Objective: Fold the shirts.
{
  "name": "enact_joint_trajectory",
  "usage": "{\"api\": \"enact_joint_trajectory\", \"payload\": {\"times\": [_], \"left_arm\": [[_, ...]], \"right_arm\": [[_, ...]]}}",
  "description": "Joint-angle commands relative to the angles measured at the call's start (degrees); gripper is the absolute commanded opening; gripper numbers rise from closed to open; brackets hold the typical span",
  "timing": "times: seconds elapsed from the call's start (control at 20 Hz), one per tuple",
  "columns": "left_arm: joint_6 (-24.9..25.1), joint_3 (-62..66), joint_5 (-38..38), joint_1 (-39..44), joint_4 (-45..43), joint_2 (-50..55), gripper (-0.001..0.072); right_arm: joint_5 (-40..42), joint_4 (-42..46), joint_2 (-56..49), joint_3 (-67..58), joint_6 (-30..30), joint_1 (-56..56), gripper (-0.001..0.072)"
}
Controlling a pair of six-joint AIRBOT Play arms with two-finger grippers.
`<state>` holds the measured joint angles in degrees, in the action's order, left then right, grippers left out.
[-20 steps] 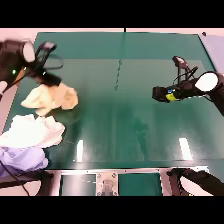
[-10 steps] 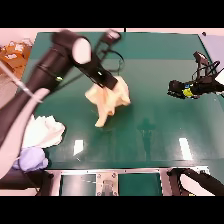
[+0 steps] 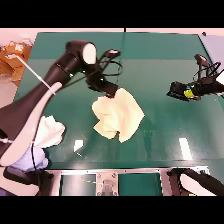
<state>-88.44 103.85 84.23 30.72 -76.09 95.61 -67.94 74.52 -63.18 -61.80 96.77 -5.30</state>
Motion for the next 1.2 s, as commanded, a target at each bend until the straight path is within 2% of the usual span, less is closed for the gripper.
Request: {"api": "enact_joint_trajectory", "payload": {"times": [0.0,0.05,0.1,0.15,0.25,0.35,0.5,0.6,0.75,0.9,0.95,1.0,1.05,1.1,1.15], "left_arm": [[0.0,-1.7,8.7,-7.0,1.1,0.2,0.0709],[0.0,-4.2,9.5,-8.2,3.1,0.2,0.071],[0.3,-7.5,9.5,-9.0,5.9,0.2,0.071],[1.2,-11.6,9.2,-9.2,8.9,0.2,0.071],[2.9,-20.5,7.3,-8.9,13.9,0.2,0.071],[4.1,-28.9,3.5,-8.6,18.4,0.2,0.071],[6.4,-37.5,-4.3,-7.8,26.1,0.2,0.071],[6.4,-40.5,-9.6,-7.1,27.3,0.2,0.071],[6.0,-43.3,-16.3,-6.7,29.9,0.2,0.0709],[6.0,-44.2,-17.7,-6.7,31.8,0.3,0.0707],[6.0,-44.2,-17.7,-6.7,31.2,0.3,0.0589],[6.1,-44.2,-17.6,-6.7,30.8,0.3,0.0309],[6.7,-44.2,-17.8,-6.7,30.5,0.3,0.008],[7.5,-44.1,-18.0,-6.7,30.4,0.3,0.0027],[7.5,-44.1,-18.1,-6.7,30.0,0.3,0.0026]], "right_arm": [[0.4,-0.2,-2.9,2.6,0.0,-1.2,0.027],[0.4,-0.5,-4.4,3.6,-0.2,-1.8,0.0272],[0.6,-1.7,-6.5,4.4,-1.6,-2.5,0.0309],[1.0,-3.8,-8.7,4.8,-3.5,-3.0,0.0381],[1.9,-10.3,-13.6,4.9,-9.0,-3.8,0.0407],[4.0,-17.9,-18.4,4.6,-15.3,-3.7,0.0413],[4.5,-28.2,-25.9,2.3,-24.0,-3.7,0.0498],[4.4,-33.4,-30.4,-0.6,-27.5,-3.5,0.0504],[3.4,-34.9,-35.1,-5.4,-29.0,-1.0,0.0504],[1.8,-35.6,-38.2,-9.2,-29.6,3.1,0.0504],[1.9,-35.5,-38.6,-10.0,-29.6,4.5,0.0503],[1.9,-35.6,-39.0,-10.9,-30.0,5.8,0.0503],[1.9,-35.6,-39.4,-11.8,-30.0,6.9,0.0503],[1.9,-35.6,-39.8,-12.6,-30.0,7.9,0.0502],[1.9,-35.6,-40.2,-13.2,-30.0,8.9,0.0497]]}}
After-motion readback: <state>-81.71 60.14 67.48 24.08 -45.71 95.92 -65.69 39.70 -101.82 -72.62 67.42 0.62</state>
